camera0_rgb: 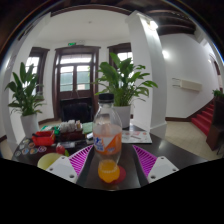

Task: Pour water

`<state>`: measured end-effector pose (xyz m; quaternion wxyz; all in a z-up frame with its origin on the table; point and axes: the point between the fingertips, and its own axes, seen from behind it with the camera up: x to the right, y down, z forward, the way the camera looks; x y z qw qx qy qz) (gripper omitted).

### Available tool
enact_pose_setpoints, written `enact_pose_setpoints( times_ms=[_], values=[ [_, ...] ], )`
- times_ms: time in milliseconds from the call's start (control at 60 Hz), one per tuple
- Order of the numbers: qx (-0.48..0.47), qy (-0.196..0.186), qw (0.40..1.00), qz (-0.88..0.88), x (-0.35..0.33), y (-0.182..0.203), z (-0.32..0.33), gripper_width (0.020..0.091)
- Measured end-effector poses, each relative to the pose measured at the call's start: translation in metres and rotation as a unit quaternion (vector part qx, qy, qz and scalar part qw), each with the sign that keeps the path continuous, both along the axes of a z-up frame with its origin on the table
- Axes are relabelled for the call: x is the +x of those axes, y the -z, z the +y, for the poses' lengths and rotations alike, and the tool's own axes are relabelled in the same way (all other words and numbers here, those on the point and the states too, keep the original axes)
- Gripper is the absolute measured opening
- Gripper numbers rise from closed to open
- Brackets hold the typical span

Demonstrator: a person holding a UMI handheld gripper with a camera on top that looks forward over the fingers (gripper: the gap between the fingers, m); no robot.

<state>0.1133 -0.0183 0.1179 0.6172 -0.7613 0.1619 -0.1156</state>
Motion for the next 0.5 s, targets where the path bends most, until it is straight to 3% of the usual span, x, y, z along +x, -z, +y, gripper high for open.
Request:
enact_pose_setpoints(
  times_ms=[283,500],
  values=[
    [-0.027,-0.052,0.998,-0.007,-0.043,-0.01,-0.07,0.0738],
    [-0.025,-0.089,0.995,-0.023,-0.068,-0.046,-0.113,0.0741]
  ],
)
